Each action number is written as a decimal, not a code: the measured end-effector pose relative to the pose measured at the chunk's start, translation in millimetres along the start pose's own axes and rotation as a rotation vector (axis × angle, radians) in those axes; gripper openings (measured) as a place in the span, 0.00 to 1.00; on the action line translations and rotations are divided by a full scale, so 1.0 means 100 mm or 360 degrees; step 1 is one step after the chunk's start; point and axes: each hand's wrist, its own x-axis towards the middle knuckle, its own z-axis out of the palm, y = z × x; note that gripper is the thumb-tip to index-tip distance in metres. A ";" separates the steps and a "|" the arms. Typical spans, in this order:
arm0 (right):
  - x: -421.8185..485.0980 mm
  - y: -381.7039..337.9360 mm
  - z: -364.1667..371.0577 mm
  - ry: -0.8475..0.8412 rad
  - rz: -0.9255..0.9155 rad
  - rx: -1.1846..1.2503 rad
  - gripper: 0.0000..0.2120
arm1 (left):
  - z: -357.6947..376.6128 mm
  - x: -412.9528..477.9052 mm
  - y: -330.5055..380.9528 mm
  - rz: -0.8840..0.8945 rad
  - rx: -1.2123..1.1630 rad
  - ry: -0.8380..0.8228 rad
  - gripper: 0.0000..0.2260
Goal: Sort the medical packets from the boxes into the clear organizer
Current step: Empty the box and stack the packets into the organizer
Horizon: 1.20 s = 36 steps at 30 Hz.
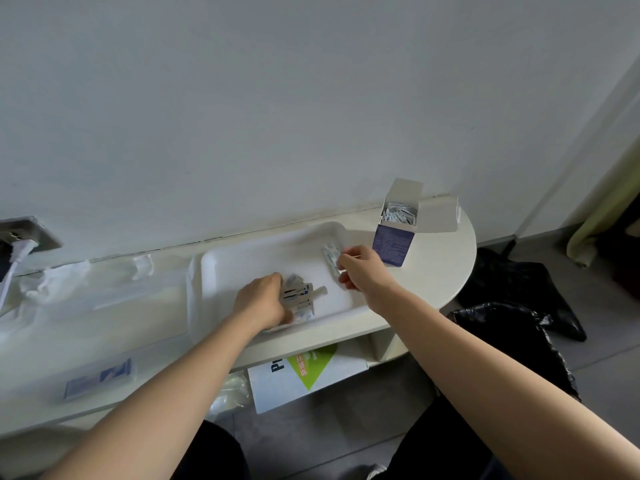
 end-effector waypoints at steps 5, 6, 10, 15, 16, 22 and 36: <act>-0.05 0.00 0.21 -0.0251 -0.0052 -0.0227 0.11 | 0.01 0.01 -0.15 -0.0271 -0.0720 -0.0003 0.21; -0.03 0.01 0.26 -0.0239 -0.0036 -0.0228 0.13 | 0.02 0.02 -0.19 -0.0355 -0.0988 0.0040 0.22; 0.02 0.01 0.39 -0.0385 0.0028 -0.0255 0.19 | 0.00 0.01 -0.22 -0.0482 -0.1772 0.0144 0.13; 0.12 0.08 0.55 -0.0568 0.0004 -0.0150 0.12 | 0.02 0.04 -0.21 -0.0676 -0.2309 0.0013 0.09; 0.15 0.10 0.55 -0.0546 -0.0003 -0.0100 0.11 | 0.03 0.04 -0.23 -0.0672 -0.2380 -0.0030 0.08; 0.26 0.12 0.58 -0.0536 -0.0081 -0.0060 0.05 | 0.06 0.07 -0.27 -0.0567 -0.2594 -0.0166 0.09; 0.42 0.12 0.68 -0.0432 -0.0216 -0.0057 0.09 | 0.08 0.20 -0.23 -0.0705 -0.2597 0.0250 0.11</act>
